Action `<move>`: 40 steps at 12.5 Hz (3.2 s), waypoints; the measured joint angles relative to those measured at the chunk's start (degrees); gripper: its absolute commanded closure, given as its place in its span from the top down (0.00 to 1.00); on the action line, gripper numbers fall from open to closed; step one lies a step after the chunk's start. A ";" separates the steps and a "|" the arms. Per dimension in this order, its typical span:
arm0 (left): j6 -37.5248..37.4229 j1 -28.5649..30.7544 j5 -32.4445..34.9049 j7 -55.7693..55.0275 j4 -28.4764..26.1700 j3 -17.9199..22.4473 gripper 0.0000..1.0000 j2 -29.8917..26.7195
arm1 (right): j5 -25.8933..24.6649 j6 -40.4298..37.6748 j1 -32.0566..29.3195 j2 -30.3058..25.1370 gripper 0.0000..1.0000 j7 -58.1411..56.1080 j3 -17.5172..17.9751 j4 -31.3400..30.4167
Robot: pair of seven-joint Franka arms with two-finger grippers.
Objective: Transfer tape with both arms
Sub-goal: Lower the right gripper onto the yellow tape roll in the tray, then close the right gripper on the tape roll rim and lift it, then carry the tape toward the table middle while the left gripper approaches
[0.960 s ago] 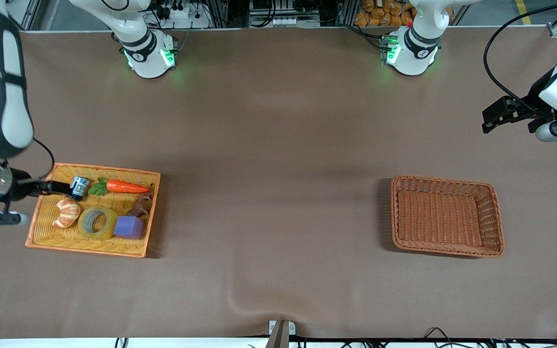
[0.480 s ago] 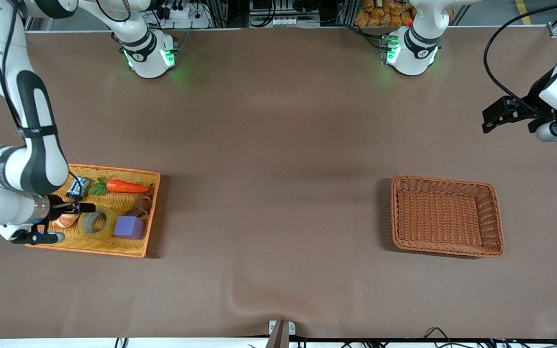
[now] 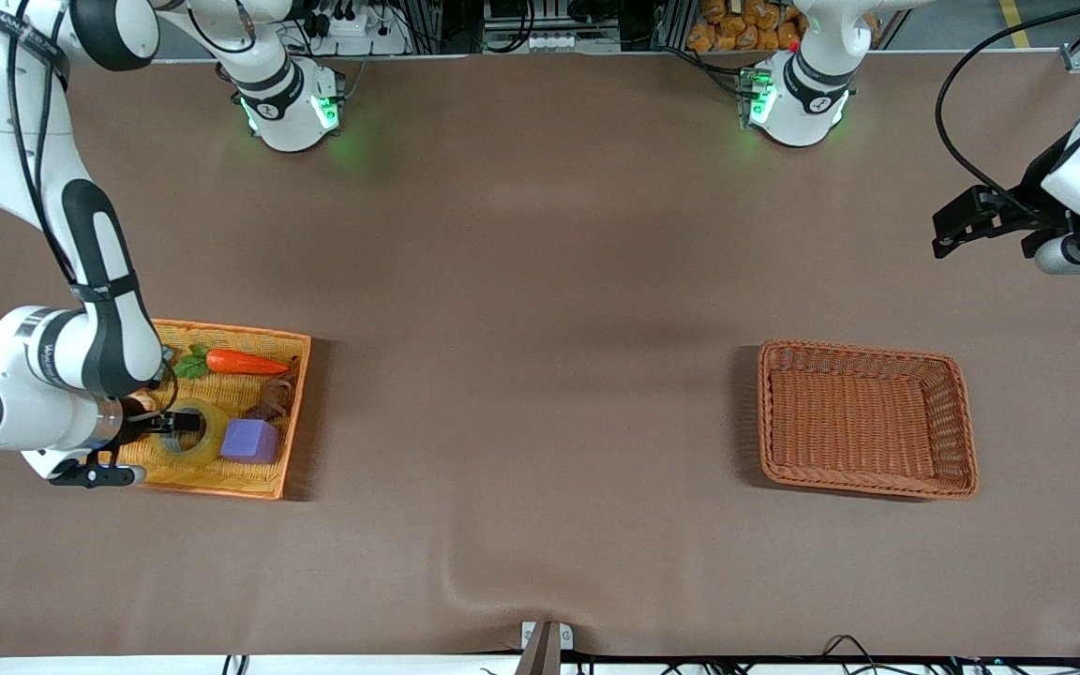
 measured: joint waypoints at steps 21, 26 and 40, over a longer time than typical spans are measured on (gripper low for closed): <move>0.18 0.12 0.00 -0.14 -0.55 -0.38 1.00 1.07 | 0.12 -15.48 5.34 -9.48 0.00 -0.66 1.31 5.77; 0.18 0.00 0.00 -0.14 -0.55 -0.45 1.00 0.95 | 5.26 -17.08 16.68 -9.12 0.00 17.23 1.69 6.45; 1.15 -2.65 0.00 -0.65 -1.00 -0.56 1.00 2.70 | 10.54 -3.81 42.28 -0.66 0.00 62.88 1.86 6.36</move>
